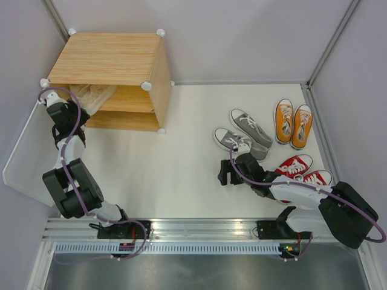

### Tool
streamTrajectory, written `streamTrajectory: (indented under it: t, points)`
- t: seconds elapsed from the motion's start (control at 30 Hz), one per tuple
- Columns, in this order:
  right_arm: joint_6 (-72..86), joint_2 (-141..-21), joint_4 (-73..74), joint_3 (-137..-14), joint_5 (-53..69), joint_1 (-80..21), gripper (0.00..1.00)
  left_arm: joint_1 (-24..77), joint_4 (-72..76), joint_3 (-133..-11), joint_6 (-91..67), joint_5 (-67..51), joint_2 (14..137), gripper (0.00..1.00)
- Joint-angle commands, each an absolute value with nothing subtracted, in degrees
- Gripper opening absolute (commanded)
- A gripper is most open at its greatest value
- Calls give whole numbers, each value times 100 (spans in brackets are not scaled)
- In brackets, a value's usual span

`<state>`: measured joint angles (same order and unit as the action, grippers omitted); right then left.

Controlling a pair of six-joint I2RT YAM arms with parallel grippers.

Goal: Place and organize the shoes in the shoe cabinet
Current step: Place the shoe in the shoe cabinet.

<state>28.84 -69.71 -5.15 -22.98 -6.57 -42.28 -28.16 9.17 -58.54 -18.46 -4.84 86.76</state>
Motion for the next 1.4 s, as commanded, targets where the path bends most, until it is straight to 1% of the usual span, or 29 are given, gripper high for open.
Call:
streamTrajectory:
  t: [0.0,0.3,0.43,0.83,1.03,1.37]
  points:
    - [2839,-7022,-589,-2470,-809,-4263,89,-2830,1397,-6038,-1855,-852,8763,51]
    - [2830,-7058,-589,-2496,-747,-4263,89,-2830,1933,-5968,-1784,-1441,8947,50]
    - [2839,-7058,-598,-2496,-747,-4263,89,-2804,2469,-5757,-1907,-1722,8956,50]
    - [2804,-7233,-589,-2566,-756,-4263,89,-2637,2725,-5801,-1969,-1775,9150,49]
    - [2795,-7277,-571,-2602,-747,-4263,89,-2453,2812,-5801,-2066,-1898,9088,45]
    - [2795,-7286,-580,-2593,-738,-4263,89,-2233,2655,-6002,-1987,-1662,9290,44]
